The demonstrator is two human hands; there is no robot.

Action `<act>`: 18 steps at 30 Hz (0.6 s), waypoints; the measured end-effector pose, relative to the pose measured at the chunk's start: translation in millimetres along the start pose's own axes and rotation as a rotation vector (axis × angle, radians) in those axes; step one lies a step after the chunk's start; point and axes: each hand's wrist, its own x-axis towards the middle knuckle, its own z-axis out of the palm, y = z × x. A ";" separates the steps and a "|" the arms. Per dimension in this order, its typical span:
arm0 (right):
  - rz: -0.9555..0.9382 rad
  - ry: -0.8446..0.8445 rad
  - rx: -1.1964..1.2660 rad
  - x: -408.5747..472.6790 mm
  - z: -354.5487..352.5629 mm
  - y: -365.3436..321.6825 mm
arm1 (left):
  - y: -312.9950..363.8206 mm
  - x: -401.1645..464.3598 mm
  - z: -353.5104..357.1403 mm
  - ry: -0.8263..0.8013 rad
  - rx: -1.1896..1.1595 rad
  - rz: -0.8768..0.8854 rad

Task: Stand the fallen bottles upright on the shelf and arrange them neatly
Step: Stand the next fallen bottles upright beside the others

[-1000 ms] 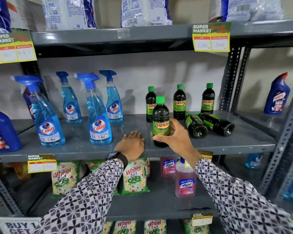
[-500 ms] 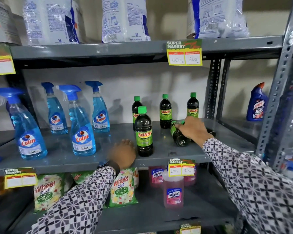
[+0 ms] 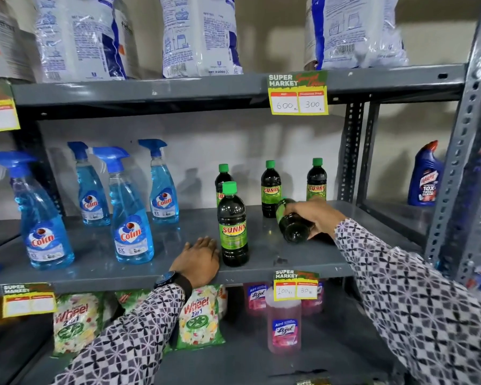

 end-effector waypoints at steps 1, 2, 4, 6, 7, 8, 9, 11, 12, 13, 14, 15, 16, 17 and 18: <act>-0.028 0.013 0.062 -0.4 -3.0 -1.9 | 0.3 0.4 -0.7 -0.001 0.001 -0.001; -0.070 0.018 0.119 -2.3 -5.1 -3.7 | 0.3 0.2 -0.9 -0.008 0.000 -0.002; -0.176 0.014 0.246 -8.9 -5.1 -7.7 | -0.4 0.1 0.1 -0.011 0.004 -0.002; -0.278 0.000 0.371 -12.2 1.4 -8.2 | -0.3 -0.1 0.0 -0.009 0.015 0.001; -0.328 0.002 0.387 -13.5 6.4 -7.3 | -0.3 -0.4 0.0 -0.012 0.021 0.001; -0.375 0.006 0.381 -14.2 12.3 -5.1 | 0.1 -0.7 0.0 -0.015 0.027 0.004; -0.400 0.017 0.357 -13.0 19.4 -1.6 | 0.2 -0.5 0.6 -0.016 0.035 0.006; -0.416 0.054 0.282 -15.1 34.6 5.5 | -1.0 0.1 1.3 -0.016 0.041 0.000; -0.423 0.070 0.243 -15.6 41.8 10.7 | -0.9 0.3 1.3 -0.015 0.039 -0.002; -0.426 0.082 0.210 -15.4 48.8 15.9 | -0.8 0.3 0.9 -0.011 0.038 -0.003; -0.432 0.094 0.184 -13.3 55.4 22.2 | -0.2 -0.6 0.6 -0.005 0.025 -0.006; -0.433 0.108 0.163 -11.0 60.4 27.9 | 0.6 -1.1 0.1 0.002 0.004 -0.013; -0.435 0.126 0.148 -7.6 63.2 32.9 | 1.5 -1.5 -0.6 0.009 -0.015 -0.017; -0.436 0.140 0.141 -5.9 64.6 35.9 | 2.5 -1.4 -1.1 0.011 -0.023 -0.017; -0.444 0.153 0.141 -3.1 65.7 38.4 | 3.0 -1.5 -1.8 0.011 -0.023 -0.017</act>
